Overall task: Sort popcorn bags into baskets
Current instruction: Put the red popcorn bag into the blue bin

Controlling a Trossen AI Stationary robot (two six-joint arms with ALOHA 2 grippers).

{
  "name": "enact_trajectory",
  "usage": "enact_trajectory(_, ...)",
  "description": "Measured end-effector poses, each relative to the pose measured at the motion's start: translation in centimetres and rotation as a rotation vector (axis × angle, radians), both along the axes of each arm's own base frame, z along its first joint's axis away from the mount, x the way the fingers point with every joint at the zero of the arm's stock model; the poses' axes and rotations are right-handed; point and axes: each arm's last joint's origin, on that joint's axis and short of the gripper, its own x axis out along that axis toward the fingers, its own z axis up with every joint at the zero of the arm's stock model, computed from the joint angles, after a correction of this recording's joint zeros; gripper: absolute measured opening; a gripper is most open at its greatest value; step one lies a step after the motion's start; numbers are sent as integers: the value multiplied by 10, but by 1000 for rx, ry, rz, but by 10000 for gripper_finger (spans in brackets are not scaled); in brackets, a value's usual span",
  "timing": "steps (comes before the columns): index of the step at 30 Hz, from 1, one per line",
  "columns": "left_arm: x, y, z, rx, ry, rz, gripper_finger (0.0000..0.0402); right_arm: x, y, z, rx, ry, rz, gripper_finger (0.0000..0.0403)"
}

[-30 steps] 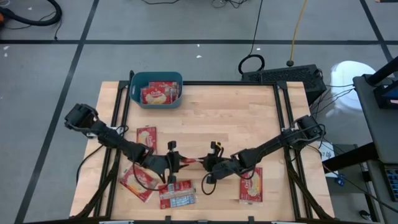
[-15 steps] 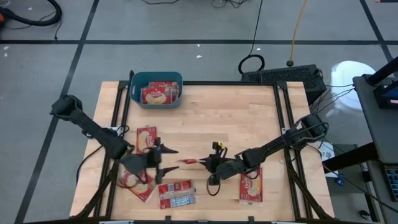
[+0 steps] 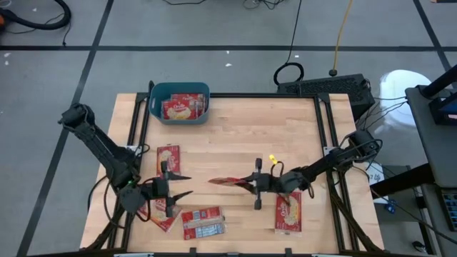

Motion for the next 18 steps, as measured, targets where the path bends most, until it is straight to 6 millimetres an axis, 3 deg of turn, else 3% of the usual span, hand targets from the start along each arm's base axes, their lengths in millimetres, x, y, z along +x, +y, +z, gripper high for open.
enact_trajectory(10,7,5,2,-81,-16,6,227,-3,0,19,-12,-200,106,22)
enact_trajectory(18,21,-6,2,-33,-84,-51,245,2,3,27,-29,-315,123,22)
